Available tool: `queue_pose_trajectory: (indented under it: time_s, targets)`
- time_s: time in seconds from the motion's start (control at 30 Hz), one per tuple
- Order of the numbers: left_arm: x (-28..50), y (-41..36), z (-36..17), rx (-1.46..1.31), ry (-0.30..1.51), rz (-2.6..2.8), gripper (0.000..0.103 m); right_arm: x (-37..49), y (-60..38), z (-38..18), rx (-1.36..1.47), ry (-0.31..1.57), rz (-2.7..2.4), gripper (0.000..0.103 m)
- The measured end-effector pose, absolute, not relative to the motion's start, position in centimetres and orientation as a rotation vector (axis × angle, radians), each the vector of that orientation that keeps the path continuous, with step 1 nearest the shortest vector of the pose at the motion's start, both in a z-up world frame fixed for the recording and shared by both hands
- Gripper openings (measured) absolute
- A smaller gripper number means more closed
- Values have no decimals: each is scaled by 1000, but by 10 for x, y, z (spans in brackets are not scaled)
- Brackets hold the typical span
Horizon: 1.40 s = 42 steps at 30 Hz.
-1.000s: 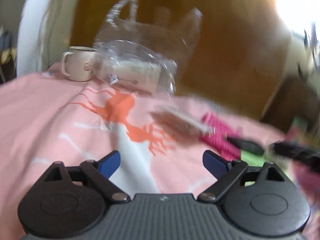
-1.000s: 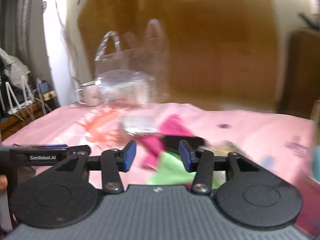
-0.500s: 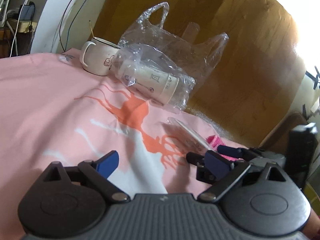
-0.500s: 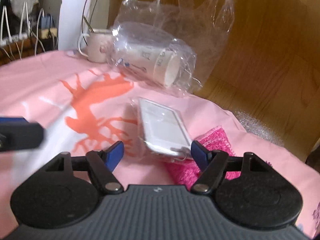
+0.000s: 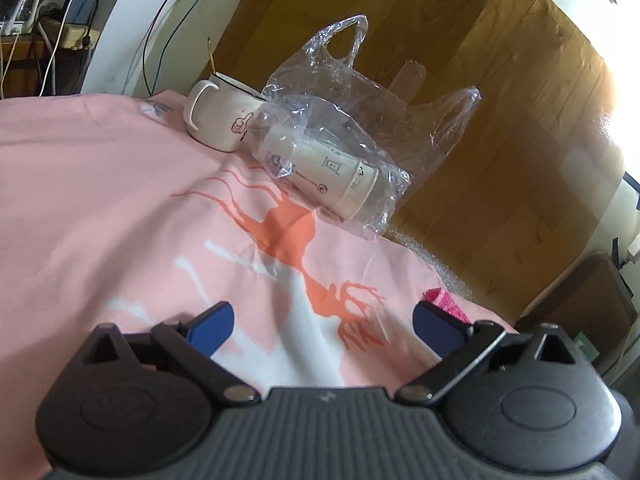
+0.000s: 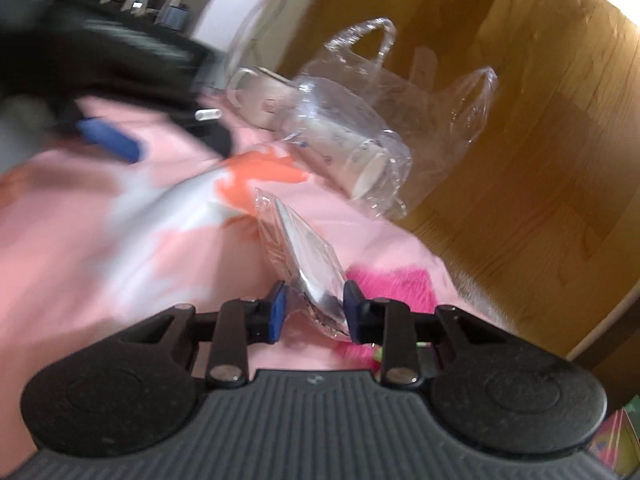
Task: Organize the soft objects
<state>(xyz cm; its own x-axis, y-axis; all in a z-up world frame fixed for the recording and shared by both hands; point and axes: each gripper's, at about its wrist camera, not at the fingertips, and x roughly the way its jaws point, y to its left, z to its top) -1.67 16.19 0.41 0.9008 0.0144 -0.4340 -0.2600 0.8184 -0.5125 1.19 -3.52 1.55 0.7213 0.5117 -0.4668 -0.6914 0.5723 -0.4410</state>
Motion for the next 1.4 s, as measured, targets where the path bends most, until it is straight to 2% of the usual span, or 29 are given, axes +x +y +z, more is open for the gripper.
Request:
queue_pose_trajectory:
  time_s: [0.27,0.37,0.4,0.47,0.93,1.4]
  targets:
    - [-14,153,6,-550,451,121,102,-58,-112,19,-620,332,799,36]
    - [-11,148,6,-519,466,105,102,-68,-134,13,-619,369,754,48]
    - [-11,145,7,-506,470,103,102,-70,-142,14,-593,378,735,56]
    - [-11,141,7,-481,477,95,102,-72,-156,17,-533,409,707,61]
    - [-10,124,8,-386,512,76,102,-59,-222,15,88,588,621,68]
    - [-10,110,5,-373,571,-41,102,-56,-235,13,163,640,579,68]
